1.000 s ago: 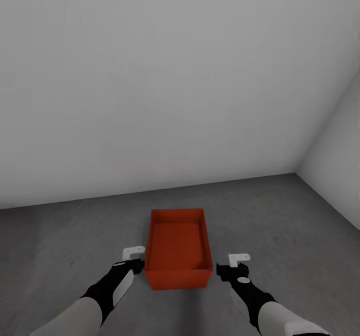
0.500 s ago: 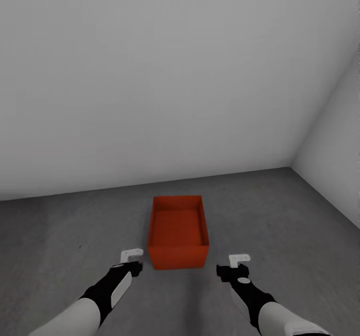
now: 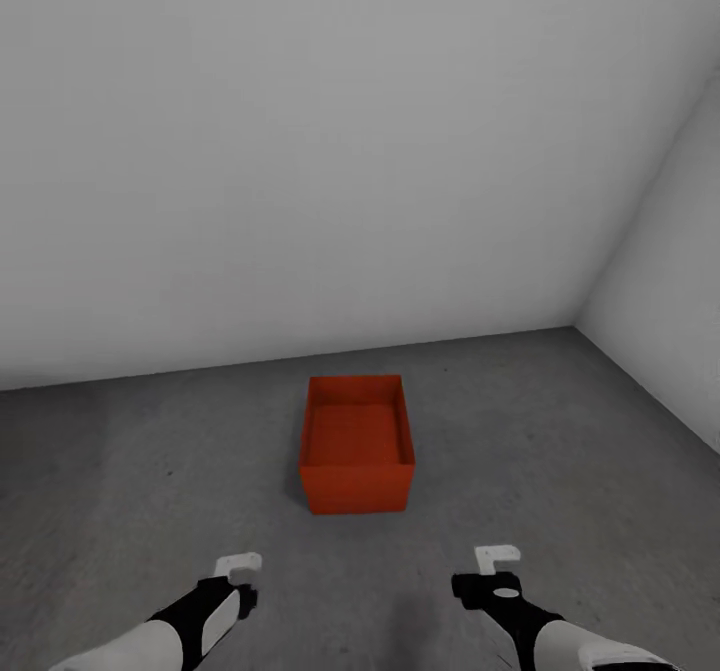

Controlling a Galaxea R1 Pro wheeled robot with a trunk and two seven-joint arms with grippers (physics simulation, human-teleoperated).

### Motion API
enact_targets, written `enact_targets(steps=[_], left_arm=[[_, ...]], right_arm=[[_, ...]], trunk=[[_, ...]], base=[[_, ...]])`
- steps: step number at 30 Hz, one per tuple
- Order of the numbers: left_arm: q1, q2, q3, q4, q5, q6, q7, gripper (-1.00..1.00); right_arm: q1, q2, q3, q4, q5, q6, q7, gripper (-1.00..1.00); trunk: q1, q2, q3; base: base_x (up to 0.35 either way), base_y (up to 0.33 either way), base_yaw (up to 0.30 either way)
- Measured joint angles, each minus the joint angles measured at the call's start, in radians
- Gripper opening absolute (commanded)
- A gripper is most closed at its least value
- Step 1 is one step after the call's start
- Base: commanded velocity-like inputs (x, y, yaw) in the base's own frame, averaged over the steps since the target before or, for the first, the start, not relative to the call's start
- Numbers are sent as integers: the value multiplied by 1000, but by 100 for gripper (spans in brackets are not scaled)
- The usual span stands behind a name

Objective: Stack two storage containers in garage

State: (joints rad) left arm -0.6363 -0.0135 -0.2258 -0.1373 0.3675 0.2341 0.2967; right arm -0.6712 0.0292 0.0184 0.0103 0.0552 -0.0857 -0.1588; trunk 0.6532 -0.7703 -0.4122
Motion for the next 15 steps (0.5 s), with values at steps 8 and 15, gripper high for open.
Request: enact_targets(steps=[8,15], left_arm=[[8,9,0,131,69,-32,-4,100],[115,23,1,137,111,-155,-6,100]], right_arm=[[123,-26,1,20,7,2,1,100],[302,-29,3,20,5,-5,-1,100]], trunk=[[0,0,0],[0,0,0]], base=[[-5,0,0],[0,0,0]])
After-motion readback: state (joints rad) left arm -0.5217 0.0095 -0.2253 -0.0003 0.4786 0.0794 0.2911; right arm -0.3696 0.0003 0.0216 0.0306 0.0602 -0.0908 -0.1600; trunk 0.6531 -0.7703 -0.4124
